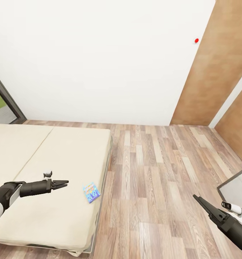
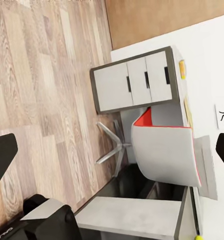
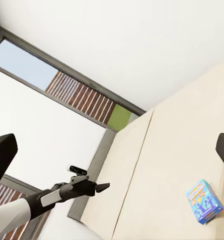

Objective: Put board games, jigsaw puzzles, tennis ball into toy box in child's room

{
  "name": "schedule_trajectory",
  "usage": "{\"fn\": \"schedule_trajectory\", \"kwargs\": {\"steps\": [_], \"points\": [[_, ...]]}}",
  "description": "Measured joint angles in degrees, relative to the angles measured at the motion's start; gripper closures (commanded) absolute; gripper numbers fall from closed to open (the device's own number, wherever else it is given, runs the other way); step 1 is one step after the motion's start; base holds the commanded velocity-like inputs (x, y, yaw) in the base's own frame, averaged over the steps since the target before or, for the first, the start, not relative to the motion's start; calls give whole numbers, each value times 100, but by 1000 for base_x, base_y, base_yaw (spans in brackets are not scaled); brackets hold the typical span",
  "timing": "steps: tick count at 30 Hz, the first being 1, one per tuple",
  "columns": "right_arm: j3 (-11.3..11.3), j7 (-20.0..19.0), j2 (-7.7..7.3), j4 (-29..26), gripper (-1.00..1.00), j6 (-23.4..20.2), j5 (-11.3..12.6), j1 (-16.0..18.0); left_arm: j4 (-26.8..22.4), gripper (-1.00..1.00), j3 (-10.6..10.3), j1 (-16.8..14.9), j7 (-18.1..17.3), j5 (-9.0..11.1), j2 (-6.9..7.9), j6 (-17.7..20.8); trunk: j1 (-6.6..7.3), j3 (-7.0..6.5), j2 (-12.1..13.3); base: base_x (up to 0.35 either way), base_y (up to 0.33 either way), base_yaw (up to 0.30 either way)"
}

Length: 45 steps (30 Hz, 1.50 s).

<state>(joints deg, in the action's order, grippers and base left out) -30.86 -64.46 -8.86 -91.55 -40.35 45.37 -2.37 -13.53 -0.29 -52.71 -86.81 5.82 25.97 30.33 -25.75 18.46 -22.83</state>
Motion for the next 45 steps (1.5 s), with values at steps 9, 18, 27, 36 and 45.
{"fn": "schedule_trajectory", "kwargs": {"steps": [9,18,27,36,45], "points": [[0,-1,0,0,-100,4,-1,0,0,-100,0,0,0,1,-4,0,0,-85,0,0,0,0],[0,-2,0,0,-100,5,0,0,0,-100,0,0,0,-1,-5,0,0,-170,0,0,0,0],[0,-2,0,2,-100,51,-2,0,0,-100,0,0,45,-1,-5,0,0,-255,0,0,0,0],[0,-3,0,2,-100,83,-1,0,0,-100,2,0,299,4,-35,0,0,-340,0,0,0,0],[0,-3,0,2,-100,85,-1,0,0,-100,4,0,322,5,-40,0,0,-425,0,0,0,0]]}}
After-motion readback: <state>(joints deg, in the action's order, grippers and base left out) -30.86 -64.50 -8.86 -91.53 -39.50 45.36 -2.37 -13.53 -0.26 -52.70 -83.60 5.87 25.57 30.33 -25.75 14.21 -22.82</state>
